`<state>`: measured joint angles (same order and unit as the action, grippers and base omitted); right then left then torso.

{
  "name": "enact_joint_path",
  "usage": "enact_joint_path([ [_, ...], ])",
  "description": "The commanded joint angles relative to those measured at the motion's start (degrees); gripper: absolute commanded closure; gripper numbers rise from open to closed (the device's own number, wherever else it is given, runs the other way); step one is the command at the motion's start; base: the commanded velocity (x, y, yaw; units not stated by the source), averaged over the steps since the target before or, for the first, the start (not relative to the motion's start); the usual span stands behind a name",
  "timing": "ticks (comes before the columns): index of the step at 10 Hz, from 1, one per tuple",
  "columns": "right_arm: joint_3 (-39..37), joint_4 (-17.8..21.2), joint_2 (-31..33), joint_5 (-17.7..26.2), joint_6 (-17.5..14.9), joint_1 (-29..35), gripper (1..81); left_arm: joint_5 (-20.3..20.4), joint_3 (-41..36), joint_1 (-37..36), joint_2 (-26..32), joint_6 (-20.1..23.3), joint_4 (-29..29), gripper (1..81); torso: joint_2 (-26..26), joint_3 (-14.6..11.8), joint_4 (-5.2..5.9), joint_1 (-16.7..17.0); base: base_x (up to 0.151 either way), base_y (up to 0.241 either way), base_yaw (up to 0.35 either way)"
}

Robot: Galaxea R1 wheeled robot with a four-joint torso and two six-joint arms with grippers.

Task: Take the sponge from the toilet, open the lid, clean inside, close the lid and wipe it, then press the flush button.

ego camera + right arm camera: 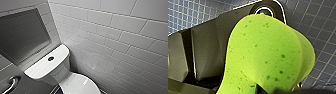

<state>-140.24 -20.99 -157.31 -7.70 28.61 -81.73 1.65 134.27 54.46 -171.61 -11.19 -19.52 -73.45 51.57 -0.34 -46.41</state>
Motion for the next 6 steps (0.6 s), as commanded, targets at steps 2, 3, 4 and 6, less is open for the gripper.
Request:
enact_joint_path([
  [2, 0.4, -0.5, 1.4, 3.5, 0.3, 0.4, 81.1, -0.1, -7.9, -5.3, 1.8, 0.0, -0.3, 1.0, 0.0, 0.0, 0.0, 0.0, 0.0, 0.0, 0.0],
  [3, 0.3, -0.5, 1.3, 3.5, 0.3, 0.4, 81.1, -0.1, -7.9, -5.4, 1.9, 0.0, -0.3, 1.0, 0.0, 0.0, 0.0, 0.0, 0.0, 0.0, 0.0],
  [4, 0.4, -0.5, 1.4, 3.5, 0.3, 0.4, 81.1, -0.1, -7.9, -5.3, 1.9, 0.0, -0.3, 1.0, 0.0, 0.0, 0.0, 0.0, 0.0, 0.0, 0.0],
  [6, 0.3, -0.5, 1.4, 3.5, 0.3, 0.4, 81.1, -0.1, -7.6, -5.4, 1.8, -0.1, -0.3, 1.0, 0.0, 0.0, 0.0, 0.0, 0.0, 0.0, 0.0],
])
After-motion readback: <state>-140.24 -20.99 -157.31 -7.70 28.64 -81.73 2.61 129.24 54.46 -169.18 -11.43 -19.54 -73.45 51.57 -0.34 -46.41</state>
